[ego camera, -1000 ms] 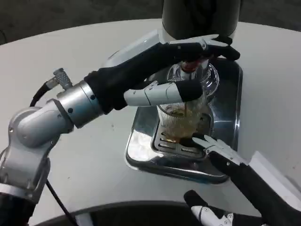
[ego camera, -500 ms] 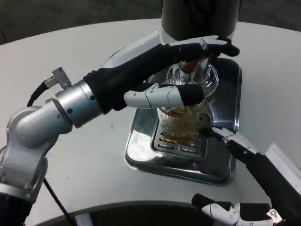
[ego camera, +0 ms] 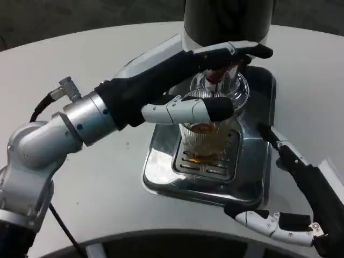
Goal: Grasp the cup under the faucet to collect the drink, then remove the cup.
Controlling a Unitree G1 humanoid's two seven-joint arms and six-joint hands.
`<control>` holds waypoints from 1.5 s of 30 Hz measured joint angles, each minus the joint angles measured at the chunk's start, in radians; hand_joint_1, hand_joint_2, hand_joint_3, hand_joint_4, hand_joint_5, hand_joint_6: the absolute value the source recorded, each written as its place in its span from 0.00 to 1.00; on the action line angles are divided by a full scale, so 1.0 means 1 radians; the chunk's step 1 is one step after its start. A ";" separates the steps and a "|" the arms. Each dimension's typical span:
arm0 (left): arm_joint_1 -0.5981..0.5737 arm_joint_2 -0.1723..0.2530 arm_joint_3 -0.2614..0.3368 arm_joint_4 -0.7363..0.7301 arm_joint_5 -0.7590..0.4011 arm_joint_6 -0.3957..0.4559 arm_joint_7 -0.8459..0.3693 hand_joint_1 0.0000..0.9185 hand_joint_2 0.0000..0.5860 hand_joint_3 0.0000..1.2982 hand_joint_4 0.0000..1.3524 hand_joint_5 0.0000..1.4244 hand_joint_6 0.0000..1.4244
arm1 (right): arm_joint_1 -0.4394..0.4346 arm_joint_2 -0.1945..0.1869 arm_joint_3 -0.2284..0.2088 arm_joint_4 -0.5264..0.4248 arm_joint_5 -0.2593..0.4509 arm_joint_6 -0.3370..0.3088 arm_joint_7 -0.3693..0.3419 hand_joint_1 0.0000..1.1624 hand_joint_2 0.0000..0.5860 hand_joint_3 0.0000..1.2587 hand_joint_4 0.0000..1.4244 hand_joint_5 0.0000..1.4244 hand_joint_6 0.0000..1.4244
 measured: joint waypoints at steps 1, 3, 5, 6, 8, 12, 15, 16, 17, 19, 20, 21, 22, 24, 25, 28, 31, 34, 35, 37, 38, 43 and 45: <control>0.000 0.000 -0.002 0.000 0.001 0.000 0.003 0.00 0.12 0.14 0.07 0.11 0.02 | -0.007 0.015 0.000 0.028 0.009 -0.007 -0.016 0.76 0.29 0.05 0.04 0.02 0.06; -0.001 0.000 -0.006 0.000 0.003 -0.001 0.006 0.00 0.12 0.14 0.07 0.11 0.02 | -0.019 0.029 0.004 0.065 0.023 -0.015 -0.037 0.76 0.29 0.05 0.04 0.02 0.06; -0.001 0.001 -0.007 0.000 0.005 -0.003 0.009 0.00 0.12 0.14 0.07 0.11 0.02 | -0.036 0.043 0.008 0.102 0.029 -0.026 -0.061 0.77 0.28 0.05 0.04 0.02 0.07; -0.001 0.001 -0.009 0.000 0.007 -0.005 0.011 0.00 0.12 0.14 0.07 0.11 0.02 | -0.048 0.052 0.009 0.119 0.032 -0.034 -0.074 0.77 0.28 0.05 0.03 0.02 0.07; -0.002 0.002 -0.011 0.000 0.011 -0.008 0.014 0.00 0.12 0.14 0.07 0.11 0.02 | -0.061 0.059 0.012 0.140 0.040 -0.046 -0.091 0.77 0.28 0.05 0.03 0.02 0.07; -0.005 0.006 -0.012 -0.003 0.030 -0.013 0.017 0.00 0.12 0.15 0.07 0.11 0.02 | -0.092 0.078 0.019 0.204 0.050 -0.066 -0.125 0.77 0.27 0.04 0.03 0.02 0.08; -0.006 0.008 -0.012 -0.003 0.032 -0.014 0.018 0.00 0.12 0.15 0.07 0.11 0.02 | -0.117 0.100 0.020 0.247 0.062 -0.080 -0.156 0.77 0.27 0.03 0.03 0.02 0.08; -0.006 0.008 -0.012 -0.003 0.032 -0.015 0.019 0.00 0.12 0.15 0.07 0.11 0.02 | -0.127 0.104 0.021 0.258 0.065 -0.088 -0.166 0.77 0.27 0.03 0.03 0.02 0.08; -0.006 0.008 -0.012 -0.003 0.032 -0.015 0.019 0.00 0.12 0.15 0.07 0.11 0.02 | -0.135 0.108 0.021 0.268 0.068 -0.097 -0.172 0.78 0.27 0.03 0.02 0.02 0.08; -0.006 0.008 -0.013 -0.003 0.034 -0.016 0.022 0.00 0.12 0.15 0.07 0.11 0.02 | -0.155 0.125 0.024 0.295 0.080 -0.117 -0.193 0.78 0.27 0.03 0.02 0.02 0.08; -0.006 0.008 -0.013 -0.003 0.035 -0.017 0.024 0.00 0.12 0.15 0.07 0.11 0.02 | -0.164 0.135 0.026 0.311 0.086 -0.129 -0.206 0.78 0.27 0.03 0.02 0.02 0.08; -0.006 0.008 -0.013 -0.003 0.036 -0.017 0.025 0.00 0.12 0.15 0.07 0.11 0.02 | -0.172 0.142 0.029 0.326 0.091 -0.139 -0.216 0.78 0.27 0.03 0.02 0.02 0.08; -0.006 0.008 -0.014 -0.003 0.037 -0.018 0.026 0.00 0.12 0.15 0.07 0.11 0.02 | -0.177 0.148 0.032 0.340 0.096 -0.150 -0.225 0.78 0.27 0.03 0.02 0.02 0.08; -0.006 0.008 -0.014 -0.003 0.037 -0.018 0.028 0.00 0.12 0.15 0.07 0.11 0.02 | -0.193 0.159 0.039 0.379 0.100 -0.171 -0.242 0.78 0.27 0.03 0.02 0.02 0.08; -0.006 0.008 -0.015 -0.002 0.038 -0.018 0.030 0.00 0.12 0.15 0.08 0.11 0.02 | -0.203 0.168 0.041 0.403 0.101 -0.184 -0.251 0.78 0.27 0.03 0.02 0.02 0.08; -0.006 0.008 -0.017 -0.002 0.040 -0.019 0.034 0.00 0.12 0.15 0.08 0.11 0.02 | -0.229 0.187 0.053 0.466 0.105 -0.217 -0.274 0.78 0.27 0.03 0.02 0.02 0.08; -0.006 0.008 -0.017 -0.002 0.041 -0.019 0.037 0.00 0.12 0.15 0.08 0.11 0.02 | -0.250 0.200 0.057 0.508 0.108 -0.245 -0.293 0.78 0.27 0.03 0.02 0.02 0.09; -0.006 0.008 -0.017 -0.002 0.041 -0.019 0.038 0.00 0.12 0.15 0.08 0.11 0.02 | -0.267 0.212 0.058 0.543 0.109 -0.267 -0.309 0.78 0.27 0.03 0.02 0.02 0.09; -0.006 0.008 -0.017 -0.001 0.042 -0.019 0.039 0.00 0.12 0.15 0.08 0.11 0.02 | -0.275 0.213 0.058 0.558 0.109 -0.278 -0.316 0.78 0.27 0.03 0.02 0.02 0.09; -0.006 0.008 -0.017 0.001 0.042 -0.019 0.039 0.00 0.12 0.15 0.08 0.11 0.02 | -0.293 0.213 0.057 0.587 0.109 -0.294 -0.327 0.78 0.27 0.03 0.02 0.02 0.09; -0.006 0.008 -0.017 0.001 0.042 -0.020 0.039 0.00 0.12 0.15 0.08 0.11 0.02 | -0.297 0.213 0.056 0.594 0.110 -0.300 -0.331 0.78 0.27 0.03 0.02 0.02 0.09; -0.007 0.008 -0.018 0.003 0.042 -0.021 0.040 0.00 0.12 0.15 0.08 0.11 0.02 | -0.326 0.212 0.043 0.626 0.114 -0.312 -0.344 0.79 0.26 0.03 0.02 0.01 0.09; -0.007 0.008 -0.018 0.004 0.042 -0.023 0.041 0.00 0.12 0.15 0.08 0.11 0.02 | -0.330 0.213 0.038 0.630 0.115 -0.317 -0.351 0.79 0.26 0.03 0.02 0.01 0.09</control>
